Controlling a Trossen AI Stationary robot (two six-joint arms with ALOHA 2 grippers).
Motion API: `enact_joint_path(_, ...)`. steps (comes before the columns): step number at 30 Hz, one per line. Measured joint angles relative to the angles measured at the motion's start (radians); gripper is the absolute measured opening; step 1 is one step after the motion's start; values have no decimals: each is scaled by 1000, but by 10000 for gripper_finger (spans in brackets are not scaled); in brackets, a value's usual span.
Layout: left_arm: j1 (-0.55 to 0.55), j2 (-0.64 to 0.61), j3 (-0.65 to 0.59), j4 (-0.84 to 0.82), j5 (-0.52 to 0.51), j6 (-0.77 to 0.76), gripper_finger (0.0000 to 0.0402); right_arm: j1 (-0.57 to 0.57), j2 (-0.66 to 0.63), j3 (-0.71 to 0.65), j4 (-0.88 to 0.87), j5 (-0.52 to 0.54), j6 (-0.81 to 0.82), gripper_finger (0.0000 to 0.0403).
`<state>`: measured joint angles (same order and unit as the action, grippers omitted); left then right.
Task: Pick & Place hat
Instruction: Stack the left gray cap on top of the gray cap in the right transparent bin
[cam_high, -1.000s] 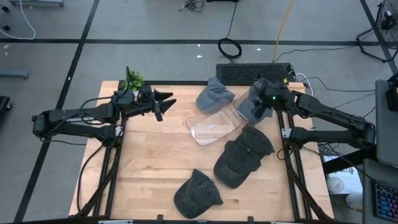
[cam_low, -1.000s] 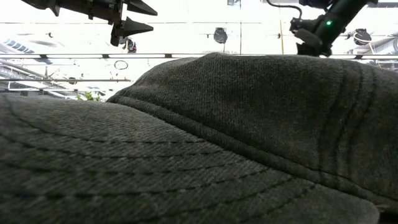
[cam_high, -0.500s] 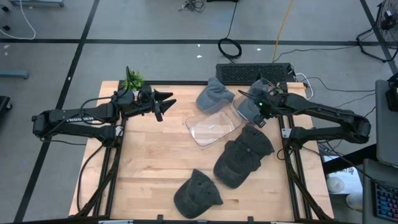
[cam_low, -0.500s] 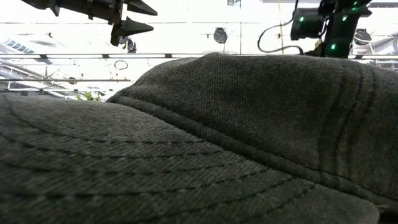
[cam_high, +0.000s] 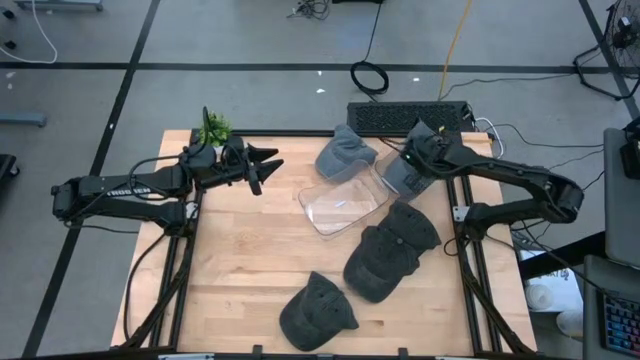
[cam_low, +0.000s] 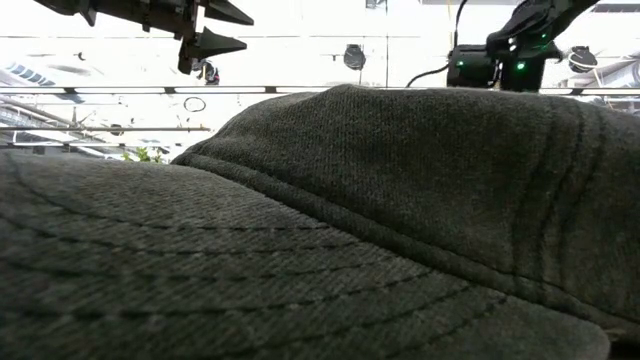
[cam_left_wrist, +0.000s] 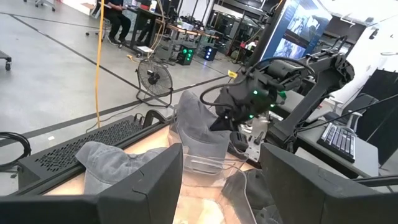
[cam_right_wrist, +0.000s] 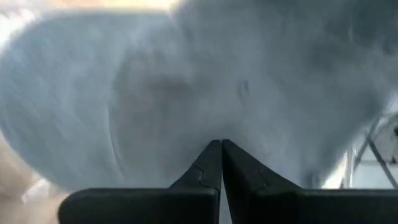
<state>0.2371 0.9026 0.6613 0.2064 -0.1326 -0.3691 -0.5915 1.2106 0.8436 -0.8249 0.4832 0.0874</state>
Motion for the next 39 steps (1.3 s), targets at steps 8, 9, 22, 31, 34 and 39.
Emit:
enact_joint_path(8,0,12,0,-6,0,-2,225,9,-6,41,-59,-16,-27,0)
enact_joint_path(9,0,14,0,1,0,-2,225,12,-25,59,-111,-27,2,0)
enact_joint_path(22,0,27,1,8,-3,2,225,-13,-116,76,-379,-173,136,0)
enact_joint_path(31,0,27,1,4,-3,0,225,-82,-76,19,-334,-169,100,0)
enact_joint_path(34,0,27,1,4,-3,-2,225,-104,-58,16,-305,-166,76,0)
enact_joint_path(39,0,27,1,4,-3,-2,225,-117,-39,14,-214,-117,31,0)
